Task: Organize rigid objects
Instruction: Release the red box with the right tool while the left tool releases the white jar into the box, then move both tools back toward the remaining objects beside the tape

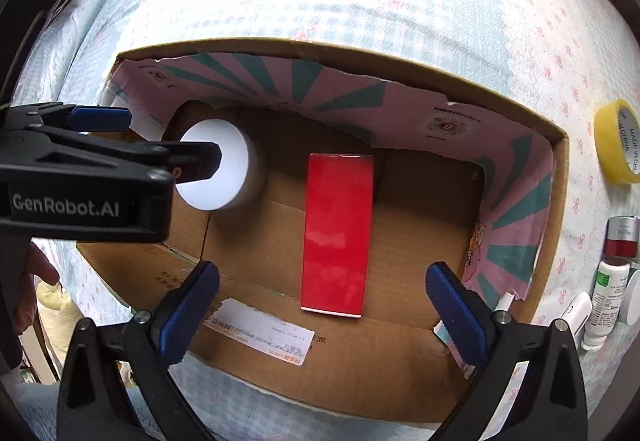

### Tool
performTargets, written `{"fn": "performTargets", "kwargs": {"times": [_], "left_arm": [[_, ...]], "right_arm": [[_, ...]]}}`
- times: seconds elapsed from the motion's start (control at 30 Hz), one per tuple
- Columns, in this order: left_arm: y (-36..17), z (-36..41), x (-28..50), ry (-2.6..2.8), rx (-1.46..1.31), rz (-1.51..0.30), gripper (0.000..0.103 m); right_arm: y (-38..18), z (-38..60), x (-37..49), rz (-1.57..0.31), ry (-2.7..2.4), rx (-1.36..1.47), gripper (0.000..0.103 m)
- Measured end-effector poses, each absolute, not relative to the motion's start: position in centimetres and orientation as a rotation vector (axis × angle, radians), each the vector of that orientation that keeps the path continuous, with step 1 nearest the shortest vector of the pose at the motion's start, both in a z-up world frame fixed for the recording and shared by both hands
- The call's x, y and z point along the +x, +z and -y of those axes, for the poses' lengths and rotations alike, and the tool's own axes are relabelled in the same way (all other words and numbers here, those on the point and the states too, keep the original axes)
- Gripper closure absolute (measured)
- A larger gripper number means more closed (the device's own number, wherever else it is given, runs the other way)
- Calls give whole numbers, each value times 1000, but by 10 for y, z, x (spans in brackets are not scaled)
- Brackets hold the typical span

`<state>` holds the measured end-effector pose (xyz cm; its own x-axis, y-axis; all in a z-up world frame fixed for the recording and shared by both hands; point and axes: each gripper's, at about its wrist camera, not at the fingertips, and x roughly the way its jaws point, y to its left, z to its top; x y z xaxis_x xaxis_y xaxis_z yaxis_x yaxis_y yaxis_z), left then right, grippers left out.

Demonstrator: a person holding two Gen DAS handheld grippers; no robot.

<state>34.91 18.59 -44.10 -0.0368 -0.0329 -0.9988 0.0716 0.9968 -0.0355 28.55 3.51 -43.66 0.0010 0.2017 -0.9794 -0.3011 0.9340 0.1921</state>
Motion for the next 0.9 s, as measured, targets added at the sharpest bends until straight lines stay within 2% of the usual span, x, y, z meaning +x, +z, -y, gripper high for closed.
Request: {"fn": "performTargets", "kwargs": {"times": [0.3,0.6,0.9], "left_arm": [[-400,-196,325,-68,4,-1527,0],[-316,-211,282,-49,1,-1408,0],[-238,-213,228,-109,-23,-1281,0]], "right_arm": [[-400,-24,271,-1455,348,-43,0],[-354,-37,243,-1410,316,-54,0],[-285,-16,188,-1320,180,13,0]]}}
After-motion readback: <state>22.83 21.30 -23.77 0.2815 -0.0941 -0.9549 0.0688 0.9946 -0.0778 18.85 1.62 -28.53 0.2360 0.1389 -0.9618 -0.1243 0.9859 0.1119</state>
